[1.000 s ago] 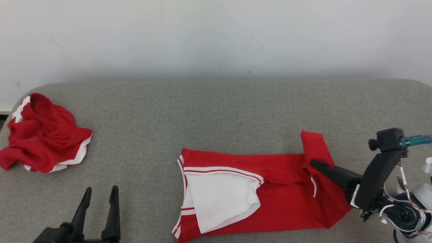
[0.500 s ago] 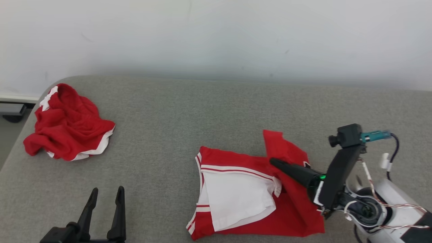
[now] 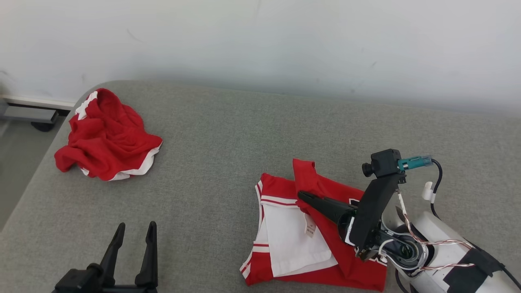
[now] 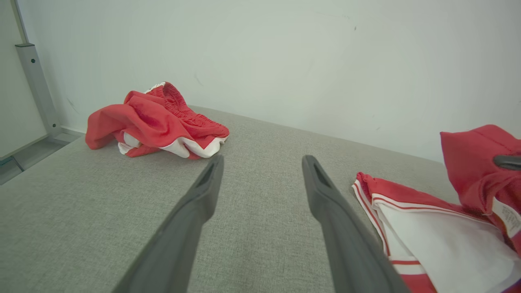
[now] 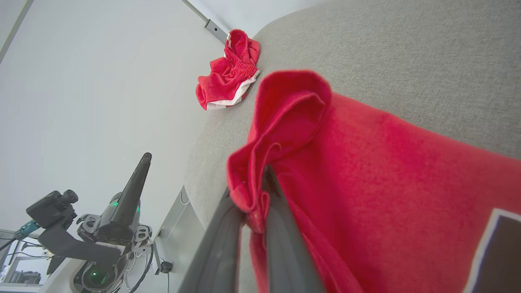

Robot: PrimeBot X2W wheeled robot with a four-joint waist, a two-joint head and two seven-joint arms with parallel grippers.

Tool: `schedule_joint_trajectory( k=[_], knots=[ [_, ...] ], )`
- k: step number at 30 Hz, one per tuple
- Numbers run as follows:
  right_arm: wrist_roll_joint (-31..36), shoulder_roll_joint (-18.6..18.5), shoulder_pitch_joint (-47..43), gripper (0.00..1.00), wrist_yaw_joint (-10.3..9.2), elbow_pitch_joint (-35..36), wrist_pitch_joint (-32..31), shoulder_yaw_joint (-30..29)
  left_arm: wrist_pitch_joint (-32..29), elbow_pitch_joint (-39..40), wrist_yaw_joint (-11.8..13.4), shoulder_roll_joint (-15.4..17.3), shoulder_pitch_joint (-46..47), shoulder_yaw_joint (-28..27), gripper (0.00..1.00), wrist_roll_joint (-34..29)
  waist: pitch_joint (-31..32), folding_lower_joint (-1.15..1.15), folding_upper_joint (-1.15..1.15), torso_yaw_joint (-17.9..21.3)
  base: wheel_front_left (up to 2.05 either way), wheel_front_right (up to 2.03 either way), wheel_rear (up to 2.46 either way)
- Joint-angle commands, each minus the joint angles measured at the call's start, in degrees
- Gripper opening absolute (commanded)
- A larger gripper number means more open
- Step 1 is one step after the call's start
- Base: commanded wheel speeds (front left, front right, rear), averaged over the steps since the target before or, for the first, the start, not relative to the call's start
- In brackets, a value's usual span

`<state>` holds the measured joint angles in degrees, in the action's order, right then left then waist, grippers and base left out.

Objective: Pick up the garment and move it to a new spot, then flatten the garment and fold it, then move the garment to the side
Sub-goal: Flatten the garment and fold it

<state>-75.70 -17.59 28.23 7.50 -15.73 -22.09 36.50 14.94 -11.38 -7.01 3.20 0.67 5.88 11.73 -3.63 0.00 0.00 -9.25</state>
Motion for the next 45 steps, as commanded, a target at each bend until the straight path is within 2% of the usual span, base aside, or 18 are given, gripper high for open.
schedule_joint_trajectory(
  k=[1, 8, 13, 23, 24, 25, 26, 32, 45],
  knots=[
    [0.3, 0.2, 0.6, 0.00, -0.03, -0.5, 0.5, 0.1, 0.3, -0.2, 0.1, 0.0, 0.6, 0.0, 1.00, 0.1, -0.1, 0.00, 0.00, -0.4, 0.00, 0.00, 0.00],
    [2.9, 2.2, 2.5, 0.00, -0.04, -6.1, 3.9, 1.3, 0.3, -0.6, 0.0, -0.1, 1.0, 0.2, 1.00, 0.3, -0.3, 0.00, 0.00, -1.4, 0.00, 0.00, 0.00],
    [2.7, 4.4, 3.2, 0.00, -0.03, -8.7, 4.9, 2.5, 0.3, -0.8, 0.0, -0.1, 1.1, 0.4, 1.00, 0.4, -0.3, 0.00, 0.00, -1.7, 0.00, 0.00, 0.00],
    [2.7, 6.1, 4.3, 0.00, -0.04, -12.9, 7.1, 4.9, 0.3, -1.5, -0.1, -0.2, 1.0, 0.6, 1.00, 0.7, 0.1, 0.00, 0.00, -2.4, 0.00, 0.00, 0.00],
    [2.7, 6.1, 4.5, 0.28, -0.04, -13.3, 7.3, 5.0, 0.3, -1.6, -0.1, -0.1, 1.0, 0.6, 1.00, 0.7, 0.2, 0.00, 0.00, -2.4, 0.00, 0.00, 0.00],
    [2.8, 6.2, 4.7, 0.67, -0.03, -13.6, 7.6, 5.2, 0.3, -1.6, -0.1, -0.2, 1.0, 0.6, 1.00, 0.7, 0.2, 0.00, 0.00, -2.5, 0.00, 0.00, 0.00],
    [2.7, 6.3, 4.9, 1.00, -0.03, -13.9, 7.6, 5.4, 0.3, -1.7, -0.2, -0.2, 1.0, 0.6, 1.00, 0.7, 0.2, 0.00, 0.00, -2.5, 0.00, 0.00, 0.00],
    [2.0, 4.9, 5.3, 1.00, -0.04, -12.6, 9.1, 5.6, 0.3, -1.7, -0.3, -0.2, 0.8, 0.3, 1.00, 0.6, 0.3, 0.00, 0.00, -2.3, 0.00, 0.00, 0.00],
    [3.6, -2.9, 1.7, 1.00, -0.04, -6.1, 17.9, 3.7, 0.3, -0.9, -0.3, -0.2, 0.1, -0.6, 1.00, -0.4, 0.5, 0.00, 0.00, -0.8, 0.00, 0.00, 0.00]
  ],
)
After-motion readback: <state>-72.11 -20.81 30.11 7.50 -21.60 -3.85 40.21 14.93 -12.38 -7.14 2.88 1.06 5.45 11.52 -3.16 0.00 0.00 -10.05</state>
